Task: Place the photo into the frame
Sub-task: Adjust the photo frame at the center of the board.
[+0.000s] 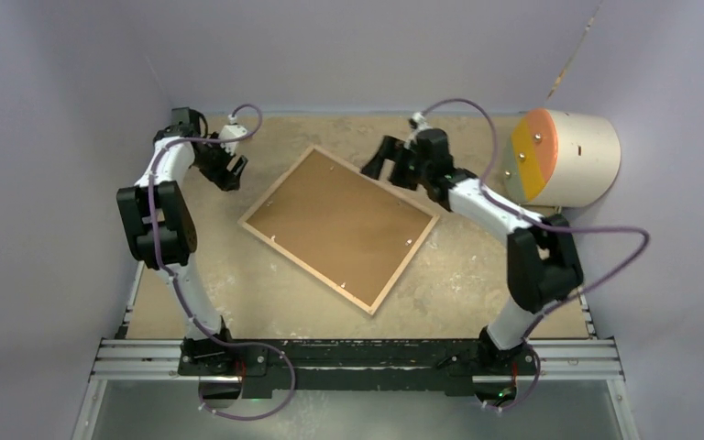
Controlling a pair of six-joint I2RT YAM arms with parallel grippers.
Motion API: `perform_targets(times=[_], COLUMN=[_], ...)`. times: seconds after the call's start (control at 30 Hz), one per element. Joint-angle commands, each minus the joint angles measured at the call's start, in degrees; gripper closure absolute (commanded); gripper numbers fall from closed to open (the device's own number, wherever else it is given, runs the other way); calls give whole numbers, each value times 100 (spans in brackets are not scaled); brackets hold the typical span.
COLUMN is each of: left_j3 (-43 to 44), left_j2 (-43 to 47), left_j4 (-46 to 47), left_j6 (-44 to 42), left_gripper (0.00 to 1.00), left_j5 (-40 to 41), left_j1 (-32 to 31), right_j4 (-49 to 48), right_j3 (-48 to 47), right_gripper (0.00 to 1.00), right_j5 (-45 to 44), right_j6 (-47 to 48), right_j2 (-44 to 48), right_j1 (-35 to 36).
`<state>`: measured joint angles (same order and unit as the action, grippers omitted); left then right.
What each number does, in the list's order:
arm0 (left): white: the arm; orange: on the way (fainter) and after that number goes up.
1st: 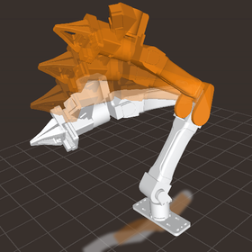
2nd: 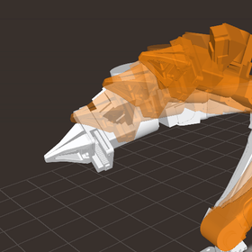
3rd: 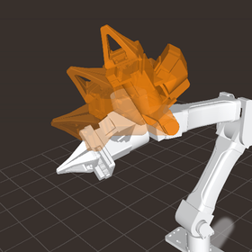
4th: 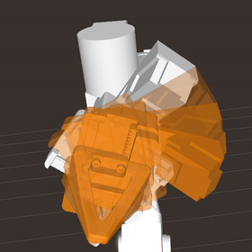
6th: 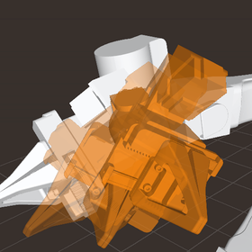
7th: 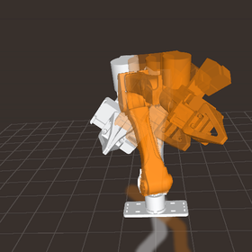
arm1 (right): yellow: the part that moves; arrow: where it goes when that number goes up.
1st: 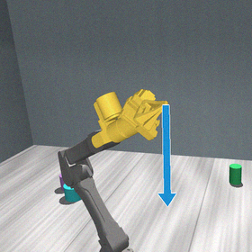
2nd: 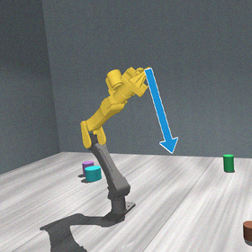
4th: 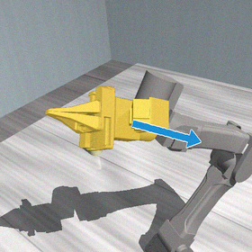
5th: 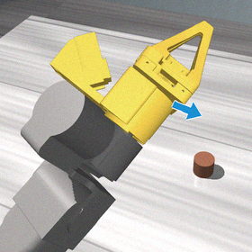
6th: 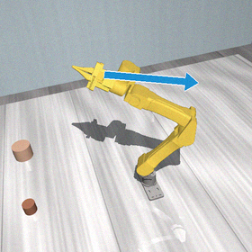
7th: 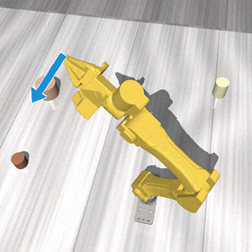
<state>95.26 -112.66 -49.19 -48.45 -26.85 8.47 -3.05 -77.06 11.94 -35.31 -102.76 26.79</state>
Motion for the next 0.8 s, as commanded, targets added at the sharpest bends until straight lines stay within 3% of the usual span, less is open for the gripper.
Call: perform_targets(times=[0.0,0.23,0.33,0.53,0.77], left_j3=[-396,-1195,-1746,-2446,-3241], left_j2=[-230,-319,-152,166,672], left_j4=[1492,1787,1964,1740,1308], left_j6=[966,839,646,260,-347], left_gripper=[28,31,32,32,32], left_j5=[754,687,843,622,255], left_j1=[103,-42,-194,-256,-265], right_j4=[-696,883,986,633,266], right_j3=[1725,3265,3855,4477,4238], right_gripper=[1,1,5,8,8], right_j5=[17,-974,-1174,-1094,-985], right_j6=[-543,-408,-551,-697,-461], right_j2=[1479,3128,3470,3414,2698], right_j1=[-392,-314,-323,-355,-421])
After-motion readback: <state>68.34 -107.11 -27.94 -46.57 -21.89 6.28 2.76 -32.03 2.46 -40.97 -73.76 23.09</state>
